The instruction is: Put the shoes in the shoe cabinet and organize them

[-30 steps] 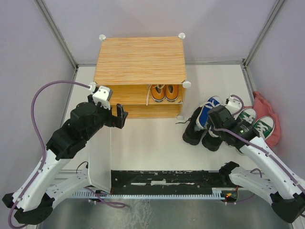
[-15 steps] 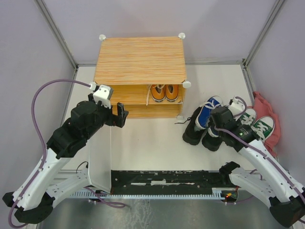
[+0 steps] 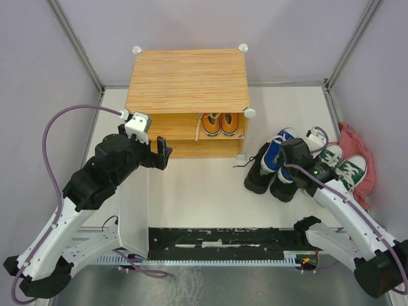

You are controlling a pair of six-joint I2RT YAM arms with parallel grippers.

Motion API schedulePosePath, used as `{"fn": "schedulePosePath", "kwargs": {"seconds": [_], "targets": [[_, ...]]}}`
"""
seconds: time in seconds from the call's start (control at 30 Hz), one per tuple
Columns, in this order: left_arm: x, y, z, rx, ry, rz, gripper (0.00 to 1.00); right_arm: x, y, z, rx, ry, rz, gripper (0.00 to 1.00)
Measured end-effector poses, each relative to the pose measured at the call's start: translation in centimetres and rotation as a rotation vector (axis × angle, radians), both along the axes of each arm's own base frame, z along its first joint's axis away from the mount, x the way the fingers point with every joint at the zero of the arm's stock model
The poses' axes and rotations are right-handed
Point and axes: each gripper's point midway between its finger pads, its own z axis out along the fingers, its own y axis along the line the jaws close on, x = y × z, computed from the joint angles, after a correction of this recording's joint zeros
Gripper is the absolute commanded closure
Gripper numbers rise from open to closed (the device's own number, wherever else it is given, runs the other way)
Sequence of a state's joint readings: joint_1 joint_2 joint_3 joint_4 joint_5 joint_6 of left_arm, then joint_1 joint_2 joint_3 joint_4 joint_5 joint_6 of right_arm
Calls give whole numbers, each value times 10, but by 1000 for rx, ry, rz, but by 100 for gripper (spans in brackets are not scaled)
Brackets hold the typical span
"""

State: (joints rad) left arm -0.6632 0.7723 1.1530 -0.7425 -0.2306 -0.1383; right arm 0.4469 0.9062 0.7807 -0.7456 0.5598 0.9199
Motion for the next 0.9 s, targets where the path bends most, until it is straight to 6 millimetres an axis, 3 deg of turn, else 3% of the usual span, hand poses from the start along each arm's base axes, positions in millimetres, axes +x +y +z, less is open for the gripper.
{"fn": "schedulePosePath", "kwargs": {"seconds": [0.2, 0.33, 0.4, 0.6, 0.8, 0.9], "targets": [[0, 0, -1, 4, 4, 0, 1, 11, -9, -26, -11, 27, -47, 25], [0, 0, -1, 3, 3, 0, 1, 13, -10, -28, -10, 18, -48, 32], [0, 1, -1, 2, 2, 1, 1, 13, -10, -28, -12, 12, -45, 44], [-1, 1, 0, 0, -1, 1, 1, 11, -11, -12, -26, -39, 12, 96], [-2, 2, 2, -3, -6, 2, 1, -5, -8, 7, -81, 21, 160, 98], [-2, 3, 2, -5, -9, 3, 1, -14, 0, 28, -81, 52, 256, 98]]}}
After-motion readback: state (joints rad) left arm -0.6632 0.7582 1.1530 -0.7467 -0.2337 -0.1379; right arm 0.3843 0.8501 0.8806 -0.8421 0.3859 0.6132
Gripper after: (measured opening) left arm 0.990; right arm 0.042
